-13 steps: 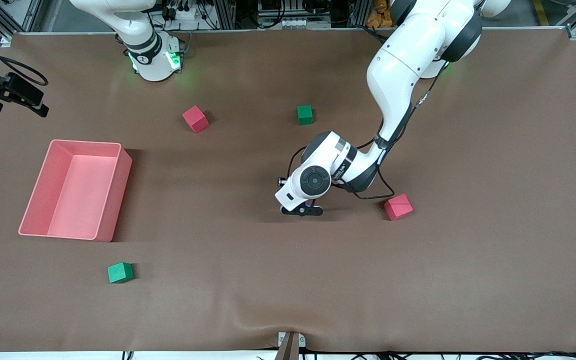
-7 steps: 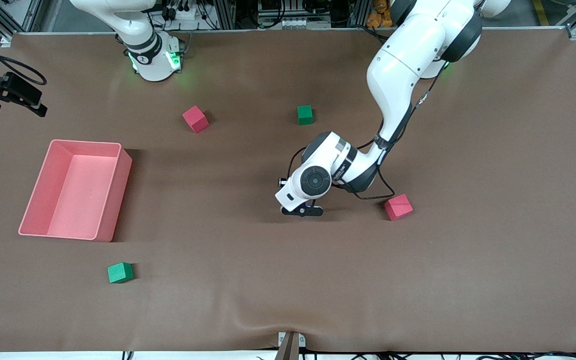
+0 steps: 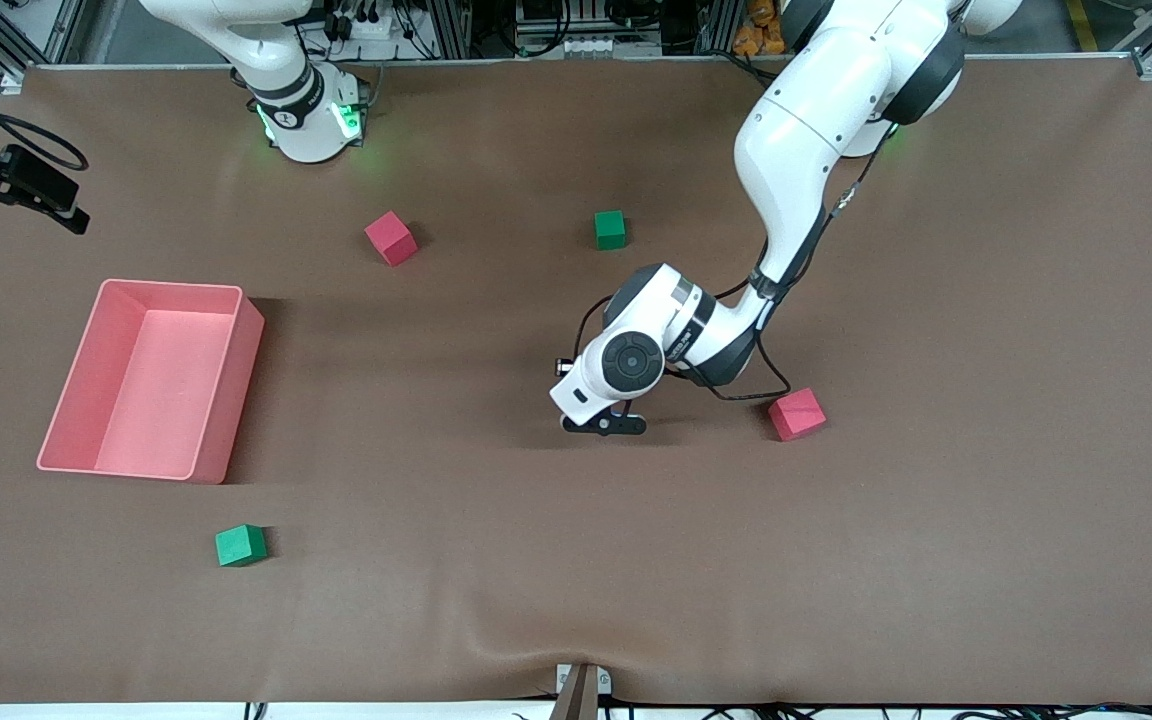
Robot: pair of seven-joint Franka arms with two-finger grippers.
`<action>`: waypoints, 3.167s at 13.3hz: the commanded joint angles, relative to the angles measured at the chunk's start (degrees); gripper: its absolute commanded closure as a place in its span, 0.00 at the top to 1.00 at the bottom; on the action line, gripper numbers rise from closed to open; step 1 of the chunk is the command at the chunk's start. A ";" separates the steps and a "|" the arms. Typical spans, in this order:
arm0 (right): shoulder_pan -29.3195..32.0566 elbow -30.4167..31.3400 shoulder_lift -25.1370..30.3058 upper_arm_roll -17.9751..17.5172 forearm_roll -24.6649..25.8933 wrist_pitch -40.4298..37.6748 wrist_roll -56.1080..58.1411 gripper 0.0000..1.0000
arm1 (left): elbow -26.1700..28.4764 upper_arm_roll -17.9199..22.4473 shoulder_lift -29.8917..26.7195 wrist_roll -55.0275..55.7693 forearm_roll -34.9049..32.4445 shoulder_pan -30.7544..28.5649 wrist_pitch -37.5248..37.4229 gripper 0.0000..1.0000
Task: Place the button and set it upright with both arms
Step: 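Carry the button with the left gripper to the table middle, then lower the button upright onto the table and open the left gripper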
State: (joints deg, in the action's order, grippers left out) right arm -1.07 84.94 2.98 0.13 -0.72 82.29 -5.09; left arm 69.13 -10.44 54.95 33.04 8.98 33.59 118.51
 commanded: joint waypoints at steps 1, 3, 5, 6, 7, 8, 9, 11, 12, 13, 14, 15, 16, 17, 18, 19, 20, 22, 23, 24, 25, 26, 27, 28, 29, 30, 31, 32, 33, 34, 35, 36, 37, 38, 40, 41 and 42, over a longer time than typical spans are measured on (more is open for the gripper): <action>0.28 -0.74 -0.08 -0.22 1.07 -0.29 2.27 1.00 | -0.13 3.23 -3.70 1.66 -0.01 3.23 2.07 0.00; 0.37 -0.74 -0.08 -0.22 1.16 -0.29 2.71 1.00 | 0.04 3.76 -5.28 6.49 -0.71 4.38 5.48 0.00; 0.11 -0.65 -0.08 -0.22 1.94 -0.20 2.89 1.00 | 0.48 3.94 -6.08 12.71 -4.03 6.22 10.66 0.00; 0.02 -0.65 -0.08 -0.22 2.56 -0.37 3.41 1.00 | 0.48 3.94 -6.08 17.02 -7.36 7.10 12.95 0.00; 0.02 -0.65 -0.08 -0.22 2.56 -0.55 3.68 1.00 | 0.57 3.94 -5.99 21.93 -11.57 7.72 15.24 0.00; 0.02 -0.65 -0.08 -0.22 2.56 -0.55 3.68 1.00 | 0.57 3.94 -5.73 27.03 -15.35 8.77 17.44 0.00; 0.02 -0.65 -0.08 -0.22 2.56 -0.55 3.68 1.00 | 0.92 4.11 -5.29 32.47 -20.44 10.26 19.55 0.00; 0.02 -0.65 -0.08 -0.22 2.39 -0.55 3.59 1.00 | 1.36 6.30 -4.77 43.46 -34.48 13.33 20.53 0.00; 0.02 -0.65 -0.08 -0.22 2.04 -0.38 3.59 1.00 | 1.36 6.40 -3.81 49.08 -41.08 14.04 20.53 0.00; -0.16 -0.65 -0.08 -0.22 1.86 -0.29 3.51 1.00 | 1.45 6.40 -2.93 54.45 -47.23 14.75 20.62 0.00; -0.24 -0.65 -0.08 -0.22 1.86 -0.20 3.50 1.00 | 1.45 6.40 -2.31 59.90 -53.82 15.54 20.53 0.00; -0.24 -0.65 -0.08 -0.22 1.77 -0.29 3.42 1.00 | 1.45 6.40 -1.26 65.34 -58.59 16.15 20.62 0.00; -0.24 -0.65 -0.08 -0.22 1.77 -0.37 3.42 1.00 | 1.36 6.40 -0.03 70.01 -62.90 16.86 20.71 0.00; -0.16 -0.65 -0.08 -0.22 1.77 -0.38 3.42 1.00 | 1.45 6.40 0.42 72.93 -67.03 17.65 20.71 0.00; -0.16 -0.65 -0.08 -0.22 1.77 -0.38 3.42 1.00 | 1.54 6.40 1.12 75.74 -70.64 18.00 20.71 0.00; -0.16 -0.65 -0.08 -0.22 1.77 -0.29 3.42 1.00 | 1.54 6.40 2.00 78.47 -74.33 18.87 20.62 0.00; -0.24 -0.65 -0.08 -0.22 1.77 -0.20 3.42 1.00 | 1.63 6.48 2.35 81.37 -78.54 19.49 20.45 0.00; -0.24 -0.57 -0.08 -0.22 1.69 -0.29 3.24 1.00 | 1.80 6.49 2.88 86.82 -87.59 19.50 20.53 0.00; -0.24 -0.57 -0.08 -0.22 1.69 -0.20 3.24 1.00 | 2.06 6.49 3.49 89.28 -91.81 19.85 20.45 0.00; -0.16 -0.57 -0.08 -0.22 1.69 -0.20 3.24 1.00 | 2.24 6.49 4.11 90.18 -95.77 20.11 20.18 0.00; -0.07 -0.48 -0.08 -0.22 1.60 -0.20 3.15 1.00 | 2.42 6.49 4.64 90.27 -98.25 20.11 20.01 0.00; -0.07 -0.39 -0.08 -0.22 1.60 -0.20 3.07 1.00 | 2.42 6.66 4.99 90.36 -99.32 20.11 19.92 0.00; -0.07 -0.39 -0.08 -0.22 1.60 -0.20 3.07 1.00 | 2.33 7.27 5.51 90.36 -100.28 20.11 19.92 0.00; -0.07 -0.39 -0.08 -0.22 1.60 -0.11 3.07 1.00 | 2.33 7.80 5.61 90.36 -101.69 20.20 19.92 0.00; -0.16 -0.39 -0.08 -0.22 1.60 -0.02 2.98 1.00 | 2.33 7.89 5.69 90.53 -102.66 20.20 19.92 0.00; -0.16 -0.39 -0.08 -0.22 1.51 -0.02 2.98 1.00 | 2.33 7.89 5.96 90.71 -103.62 20.20 19.92 0.00; -0.16 -0.39 -0.08 -0.22 1.51 -0.11 2.98 1.00 | 2.33 8.07 6.48 90.80 -105.11 20.20 19.74 0.00; -0.16 -0.39 -0.08 -0.22 1.51 -0.11 2.98 1.00 | 2.16 8.33 7.18 90.89 -106.96 20.29 19.13 0.00; -0.16 -0.30 -0.08 -0.22 1.51 -0.11 2.98 1.00 | 2.07 8.42 7.71 91.15 -107.93 20.29 18.61 0.00; -0.16 -0.30 -0.08 -0.22 1.51 -0.29 2.98 1.00 | 1.98 8.42 7.80 91.85 -108.11 20.29 18.43 0.00; -0.16 -0.30 -0.08 -0.22 1.51 -0.37 2.89 1.00 | 1.98 8.42 7.81 92.03 -108.12 20.29 18.42 0.00; -0.07 -0.30 -0.08 -0.22 1.51 -0.38 2.89 1.00 | 2.06 8.33 7.89 92.29 -108.12 20.29 18.42 0.00; 0.02 -0.30 -0.17 -0.22 1.07 -0.38 2.89 1.00 | 2.07 8.33 7.89 93.60 -108.03 20.29 18.42 0.00; 0.19 -0.30 -0.25 -0.13 0.37 -0.46 2.89 1.00 | 2.07 8.24 7.72 94.05 -107.51 20.29 18.42 0.05; 0.19 -0.30 -0.52 -0.04 0.02 -0.46 3.06 1.00 | 2.07 8.07 7.19 94.05 -107.24 20.29 18.51 1.00; 0.11 -0.30 -0.52 -0.04 0.10 -0.46 3.07 1.00 | 2.15 7.89 7.02 93.88 -107.24 20.29 18.51 1.00; 0.02 -0.30 -0.52 -0.04 0.10 -0.46 3.07 1.00 | 2.41 7.72 6.75 93.88 -106.80 20.29 18.51 1.00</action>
State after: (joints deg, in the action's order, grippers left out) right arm -1.19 84.99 2.54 0.02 0.20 82.21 -2.09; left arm 74.42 -1.75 60.41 123.88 -94.96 54.16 136.87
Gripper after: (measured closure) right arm 0.000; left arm 0.344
